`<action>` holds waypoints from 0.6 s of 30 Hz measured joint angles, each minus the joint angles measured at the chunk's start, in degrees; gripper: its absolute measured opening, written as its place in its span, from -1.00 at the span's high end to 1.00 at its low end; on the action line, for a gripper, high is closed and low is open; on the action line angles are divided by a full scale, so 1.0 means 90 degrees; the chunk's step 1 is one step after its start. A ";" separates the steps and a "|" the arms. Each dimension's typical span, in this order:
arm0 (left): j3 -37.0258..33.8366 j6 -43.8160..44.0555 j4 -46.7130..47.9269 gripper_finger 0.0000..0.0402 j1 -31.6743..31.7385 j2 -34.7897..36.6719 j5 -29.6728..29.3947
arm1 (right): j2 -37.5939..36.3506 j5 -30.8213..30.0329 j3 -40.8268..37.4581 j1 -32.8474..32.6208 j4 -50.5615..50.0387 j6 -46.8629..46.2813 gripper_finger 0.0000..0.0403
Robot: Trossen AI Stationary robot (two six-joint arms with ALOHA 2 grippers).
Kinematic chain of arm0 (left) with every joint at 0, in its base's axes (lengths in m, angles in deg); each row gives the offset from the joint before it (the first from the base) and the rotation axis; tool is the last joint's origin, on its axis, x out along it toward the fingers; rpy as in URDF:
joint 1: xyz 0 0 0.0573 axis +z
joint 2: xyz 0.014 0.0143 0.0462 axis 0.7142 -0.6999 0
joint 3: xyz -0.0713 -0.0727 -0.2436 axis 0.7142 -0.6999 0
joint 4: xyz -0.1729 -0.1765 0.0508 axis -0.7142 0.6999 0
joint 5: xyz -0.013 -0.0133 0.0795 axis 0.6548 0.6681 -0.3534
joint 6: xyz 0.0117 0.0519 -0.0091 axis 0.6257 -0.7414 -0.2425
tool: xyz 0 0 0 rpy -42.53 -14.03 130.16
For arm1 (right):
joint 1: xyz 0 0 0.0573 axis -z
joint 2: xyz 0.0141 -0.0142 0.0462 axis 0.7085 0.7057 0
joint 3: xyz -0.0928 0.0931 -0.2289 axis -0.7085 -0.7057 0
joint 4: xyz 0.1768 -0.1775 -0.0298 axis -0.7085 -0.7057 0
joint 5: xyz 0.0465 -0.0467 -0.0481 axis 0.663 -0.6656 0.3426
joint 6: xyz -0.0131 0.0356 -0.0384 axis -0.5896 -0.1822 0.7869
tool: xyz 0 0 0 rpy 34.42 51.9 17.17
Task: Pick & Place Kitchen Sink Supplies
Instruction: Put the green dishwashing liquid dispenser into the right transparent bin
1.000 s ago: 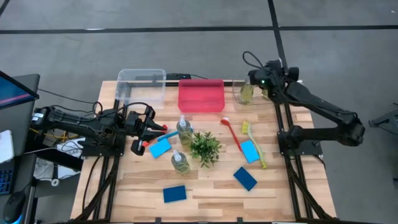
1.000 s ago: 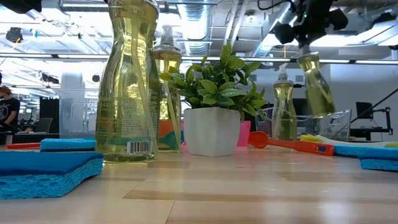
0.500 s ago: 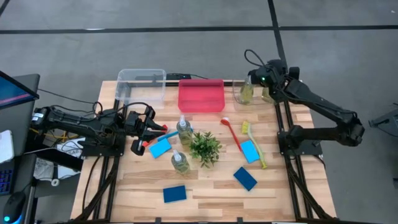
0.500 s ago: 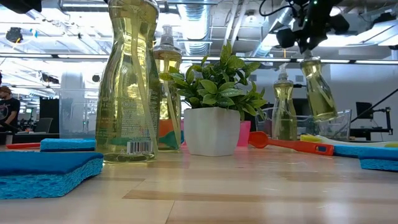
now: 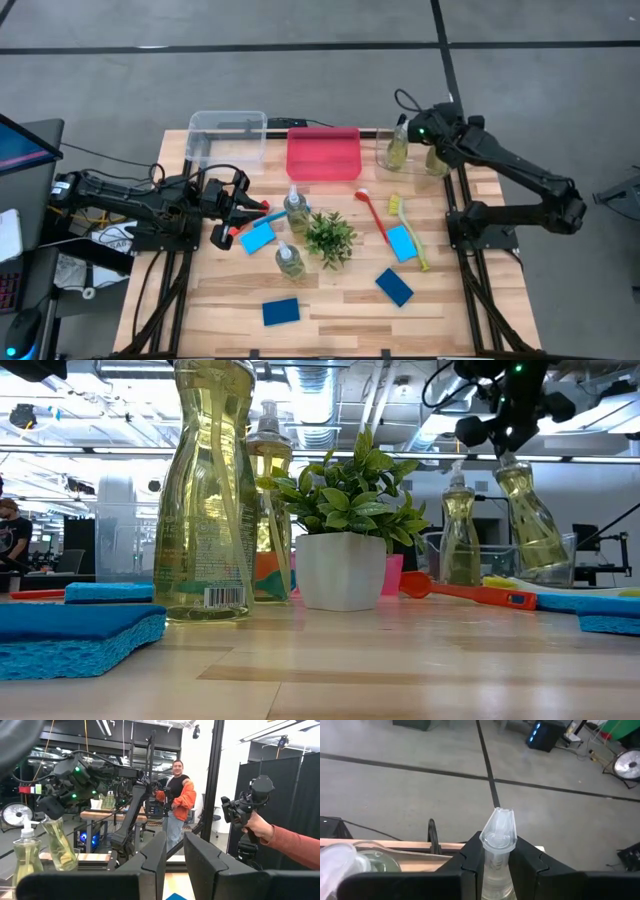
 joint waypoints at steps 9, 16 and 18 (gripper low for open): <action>0.0000 0.0000 0.0000 0.66 0.0001 0.0000 0.0002 | -0.0002 0.0033 0.0000 -0.0002 -0.0275 0.0041 0.70; 0.0000 0.0000 0.0000 0.66 0.0000 0.0000 0.0002 | -0.0002 0.0024 0.0002 -0.0108 -0.0471 -0.0018 0.70; 0.0001 0.0000 0.0000 0.66 0.0001 0.0000 0.0000 | -0.0002 0.0016 0.0002 -0.0140 -0.0468 -0.0001 0.70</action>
